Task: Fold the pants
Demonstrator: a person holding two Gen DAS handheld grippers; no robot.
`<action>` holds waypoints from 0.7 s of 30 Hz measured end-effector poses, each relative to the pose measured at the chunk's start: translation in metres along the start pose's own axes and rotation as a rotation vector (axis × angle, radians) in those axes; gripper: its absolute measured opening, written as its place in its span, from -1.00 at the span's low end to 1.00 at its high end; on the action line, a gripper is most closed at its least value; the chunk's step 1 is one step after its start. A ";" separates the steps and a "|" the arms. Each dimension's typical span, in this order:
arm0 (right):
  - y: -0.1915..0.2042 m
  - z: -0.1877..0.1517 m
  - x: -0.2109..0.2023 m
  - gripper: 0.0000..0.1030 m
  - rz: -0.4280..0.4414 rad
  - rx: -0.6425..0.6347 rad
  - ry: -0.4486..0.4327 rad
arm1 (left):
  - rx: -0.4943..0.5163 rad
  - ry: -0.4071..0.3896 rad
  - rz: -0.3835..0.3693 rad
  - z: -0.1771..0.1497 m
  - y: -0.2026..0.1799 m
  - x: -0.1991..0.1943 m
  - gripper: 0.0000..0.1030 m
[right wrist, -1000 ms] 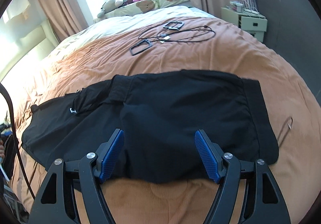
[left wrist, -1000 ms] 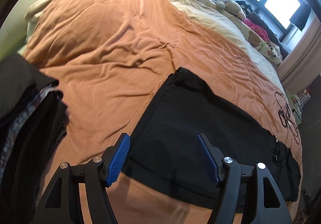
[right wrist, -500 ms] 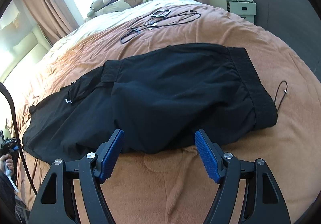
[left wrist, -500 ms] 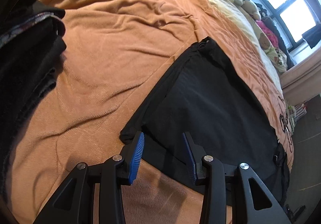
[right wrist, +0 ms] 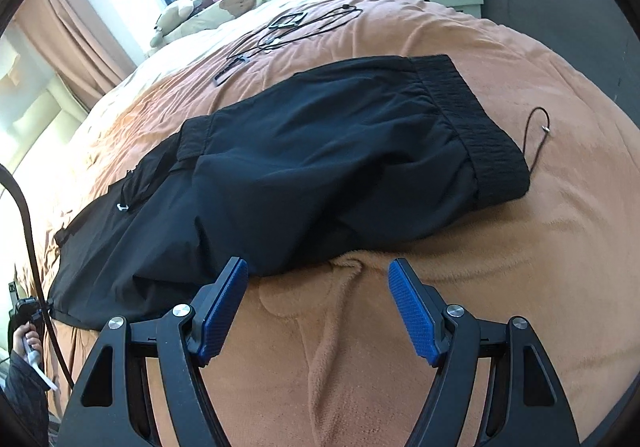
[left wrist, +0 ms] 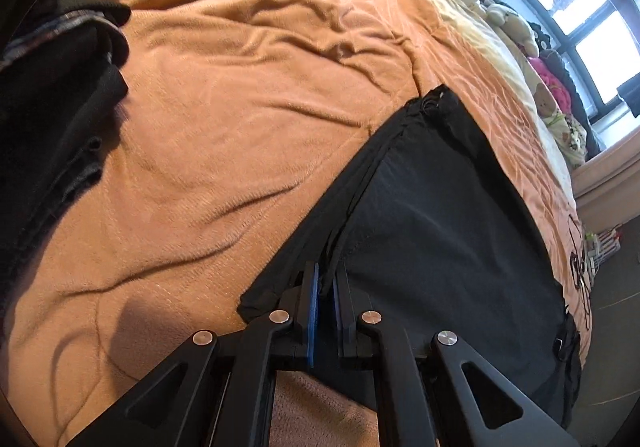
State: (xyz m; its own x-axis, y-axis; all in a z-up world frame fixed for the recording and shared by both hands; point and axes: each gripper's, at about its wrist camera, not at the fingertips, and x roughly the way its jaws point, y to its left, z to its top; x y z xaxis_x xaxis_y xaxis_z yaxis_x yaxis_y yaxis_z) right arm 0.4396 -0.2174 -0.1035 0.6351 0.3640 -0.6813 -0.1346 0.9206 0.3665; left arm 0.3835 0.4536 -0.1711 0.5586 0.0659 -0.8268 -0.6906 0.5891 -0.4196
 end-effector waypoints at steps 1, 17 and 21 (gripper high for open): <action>-0.002 0.000 0.000 0.40 0.002 0.004 0.002 | 0.005 -0.015 0.007 0.001 0.000 -0.006 -0.88; -0.019 -0.004 0.003 0.40 0.023 0.050 0.023 | -0.013 0.022 0.042 -0.003 0.016 -0.018 -0.87; -0.028 -0.001 0.002 0.40 0.028 0.084 0.015 | -0.026 0.044 0.054 -0.005 0.017 -0.020 -0.77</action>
State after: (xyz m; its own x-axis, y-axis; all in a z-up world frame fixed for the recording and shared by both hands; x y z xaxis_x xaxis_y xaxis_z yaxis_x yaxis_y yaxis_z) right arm 0.4433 -0.2426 -0.1159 0.6206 0.3920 -0.6791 -0.0877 0.8953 0.4366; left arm 0.3580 0.4586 -0.1637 0.4996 0.0609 -0.8641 -0.7314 0.5641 -0.3831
